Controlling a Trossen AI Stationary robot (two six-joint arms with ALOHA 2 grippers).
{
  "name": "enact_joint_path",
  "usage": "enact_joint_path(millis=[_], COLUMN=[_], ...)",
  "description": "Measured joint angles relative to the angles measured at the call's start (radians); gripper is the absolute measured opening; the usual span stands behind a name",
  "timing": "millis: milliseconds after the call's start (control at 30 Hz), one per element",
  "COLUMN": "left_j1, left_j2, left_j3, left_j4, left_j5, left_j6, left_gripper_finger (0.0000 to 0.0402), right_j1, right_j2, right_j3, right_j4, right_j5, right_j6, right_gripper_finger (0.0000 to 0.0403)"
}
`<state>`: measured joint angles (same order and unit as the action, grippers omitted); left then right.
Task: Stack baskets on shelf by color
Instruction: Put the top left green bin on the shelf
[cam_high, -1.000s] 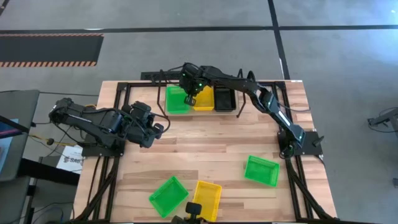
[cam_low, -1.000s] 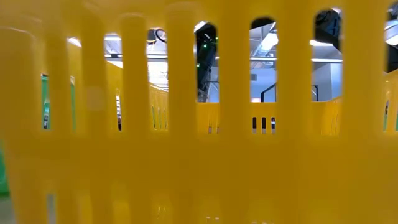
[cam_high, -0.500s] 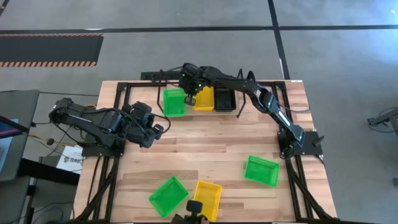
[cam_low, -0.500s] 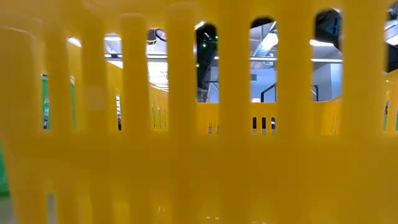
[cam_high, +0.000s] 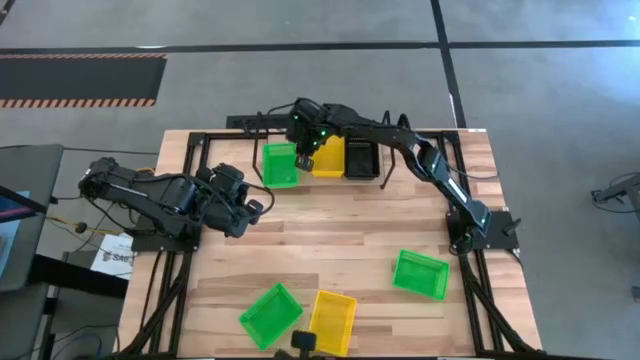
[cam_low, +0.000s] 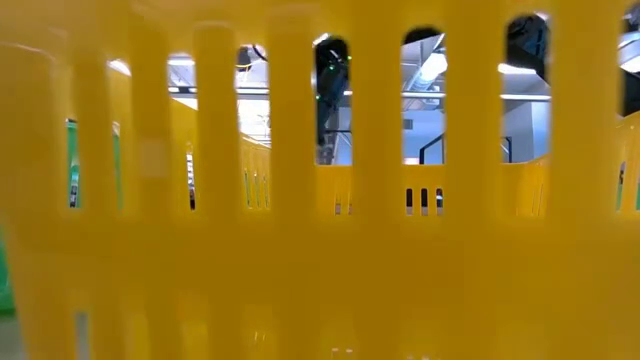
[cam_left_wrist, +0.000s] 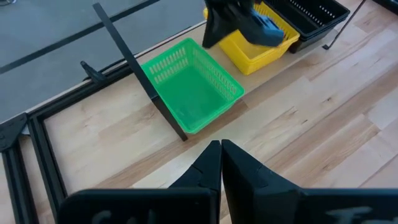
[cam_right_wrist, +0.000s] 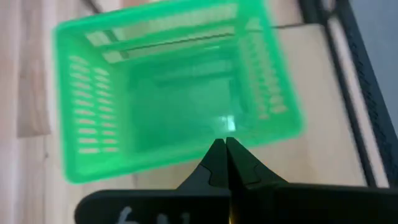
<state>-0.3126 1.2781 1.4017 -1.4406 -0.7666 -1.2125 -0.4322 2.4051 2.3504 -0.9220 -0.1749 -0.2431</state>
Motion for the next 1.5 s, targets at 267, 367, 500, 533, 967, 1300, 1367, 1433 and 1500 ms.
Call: enact_joint_path(millis=[267, 367, 500, 533, 967, 1300, 1367, 1433, 1500], left_j1=[0.0, 0.0, 0.0, 0.0, 0.0, 0.0, 0.0, 0.0, 0.0], left_j2=[0.0, 0.0, 0.0, 0.0, 0.0, 0.0, 0.0, 0.0, 0.0], left_j3=[0.0, 0.0, 0.0, 0.0, 0.0, 0.0, 0.0, 0.0, 0.0], left_j4=[0.0, 0.0, 0.001, 0.002, 0.003, 0.003, 0.003, 0.003, 0.003], left_j5=[0.0, 0.0, 0.0, 0.0, 0.0, 0.0, 0.0, -0.001, 0.0], left_j6=[-0.001, -0.005, -0.005, -0.006, -0.026, -0.03, -0.03, -0.03, -0.03], left_gripper_finger=[0.0, 0.0, 0.0, 0.0, 0.0, 0.0, 0.0, 0.0, 0.0], right_j1=[0.07, 0.087, 0.09, 0.089, 0.029, 0.023, 0.029, 0.034, 0.035], right_j2=[0.003, 0.004, 0.007, 0.006, 0.006, 0.074, 0.066, 0.06, 0.059], right_j3=[0.0, -0.018, -0.022, -0.021, -0.021, -0.02, -0.015, -0.013, -0.015], right_j4=[0.037, 0.052, 0.049, 0.053, 0.038, -0.049, -0.007, 0.0, -0.006], right_j5=[-0.001, 0.0, 0.003, 0.014, 0.048, 0.092, 0.092, 0.092, 0.092], right_j6=[-0.037, -0.054, -0.057, -0.058, -0.072, -0.097, -0.103, -0.103, -0.099], right_gripper_finger=[0.0, 0.0, 0.0, 0.0, 0.0, 0.0, 0.0, 0.0, 0.0])
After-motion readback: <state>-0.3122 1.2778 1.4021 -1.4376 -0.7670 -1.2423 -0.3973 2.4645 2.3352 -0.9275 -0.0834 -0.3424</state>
